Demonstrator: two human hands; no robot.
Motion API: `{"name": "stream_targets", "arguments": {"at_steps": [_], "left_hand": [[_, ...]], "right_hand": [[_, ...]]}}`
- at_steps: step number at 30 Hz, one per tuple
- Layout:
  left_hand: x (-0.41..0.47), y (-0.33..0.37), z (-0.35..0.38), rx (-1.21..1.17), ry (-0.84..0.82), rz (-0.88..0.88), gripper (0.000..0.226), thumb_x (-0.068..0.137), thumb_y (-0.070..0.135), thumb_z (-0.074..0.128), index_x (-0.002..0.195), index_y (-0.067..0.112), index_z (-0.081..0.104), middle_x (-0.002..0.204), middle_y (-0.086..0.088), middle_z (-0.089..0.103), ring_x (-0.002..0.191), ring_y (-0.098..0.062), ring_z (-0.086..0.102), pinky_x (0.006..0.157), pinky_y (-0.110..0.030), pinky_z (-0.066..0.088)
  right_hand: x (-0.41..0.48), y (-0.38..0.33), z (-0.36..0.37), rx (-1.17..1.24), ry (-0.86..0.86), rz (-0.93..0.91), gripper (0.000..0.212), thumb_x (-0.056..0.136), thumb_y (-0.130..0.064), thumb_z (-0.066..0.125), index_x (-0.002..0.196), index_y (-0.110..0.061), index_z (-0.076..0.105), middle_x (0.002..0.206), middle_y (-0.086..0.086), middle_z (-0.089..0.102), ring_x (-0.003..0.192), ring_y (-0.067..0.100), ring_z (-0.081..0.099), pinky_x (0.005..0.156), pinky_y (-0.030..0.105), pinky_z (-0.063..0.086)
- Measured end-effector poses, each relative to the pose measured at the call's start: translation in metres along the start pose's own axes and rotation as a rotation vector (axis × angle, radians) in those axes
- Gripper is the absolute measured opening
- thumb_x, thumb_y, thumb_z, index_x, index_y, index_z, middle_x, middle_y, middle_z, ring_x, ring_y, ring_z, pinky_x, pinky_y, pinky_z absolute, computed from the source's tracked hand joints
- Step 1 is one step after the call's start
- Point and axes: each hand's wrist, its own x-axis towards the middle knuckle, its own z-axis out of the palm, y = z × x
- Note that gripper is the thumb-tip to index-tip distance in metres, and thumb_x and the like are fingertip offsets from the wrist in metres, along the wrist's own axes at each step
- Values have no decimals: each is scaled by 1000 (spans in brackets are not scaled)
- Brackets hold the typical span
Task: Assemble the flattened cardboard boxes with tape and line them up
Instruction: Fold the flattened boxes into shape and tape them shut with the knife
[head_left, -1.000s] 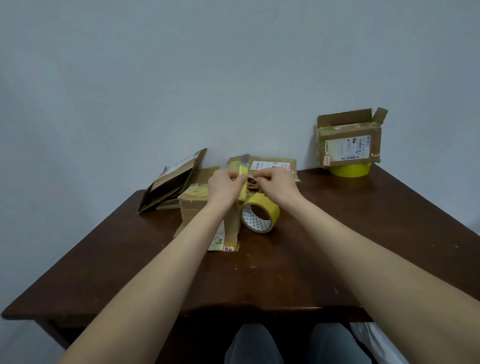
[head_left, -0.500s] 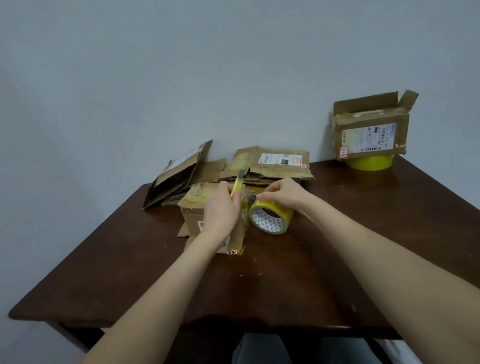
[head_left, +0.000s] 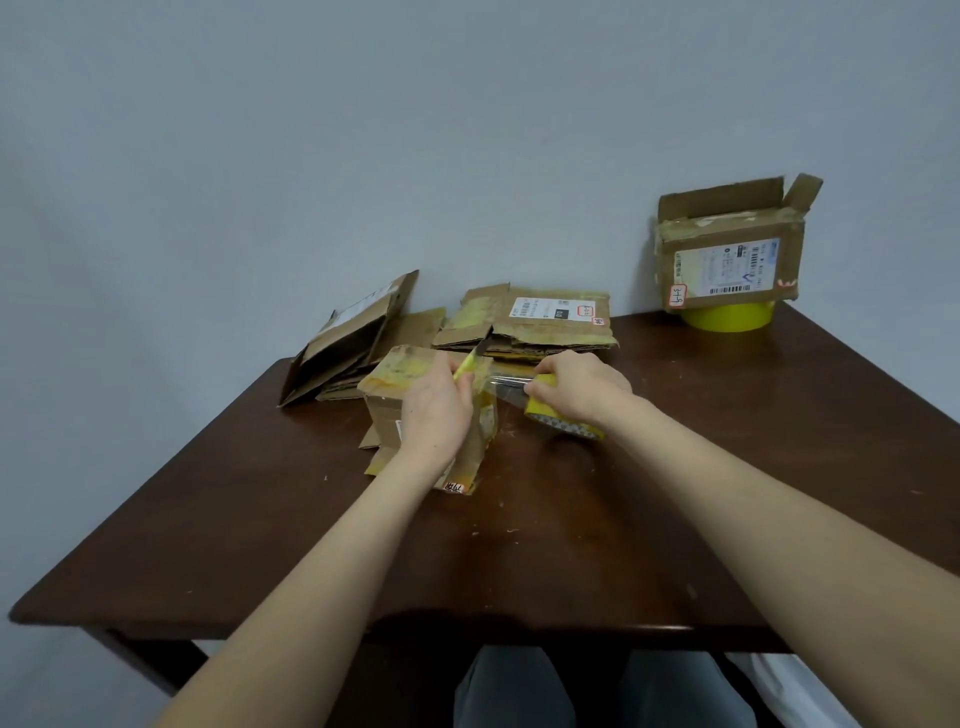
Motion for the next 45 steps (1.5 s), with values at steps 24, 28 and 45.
{"name": "stream_targets", "arguments": {"at_steps": [24,28,45], "left_hand": [[-2,6,-1,-229,-11,59,20,94,31,55,98,17,68,92,6,66,88,-10,59,78,-30,47],[-8,9,1,-146,41,151,19,94,28,55,101,18,70,91,5,68,87,-13,59,79,-32,47],[-20,8,4,41,41,179,17,94,31,54,100,16,61,92,2,62,91,-21,51,81,-38,42]], "right_hand": [[-29,-3,7,266,248,185,13,92,-45,57,95,-36,66,107,0,66,102,26,59,72,29,39],[-28,-5,10,254,276,200,15,93,-45,55,94,-34,66,105,1,67,99,26,60,72,30,41],[-29,-4,13,271,313,197,15,93,-42,55,93,-32,66,105,1,67,100,26,60,72,30,41]]}}
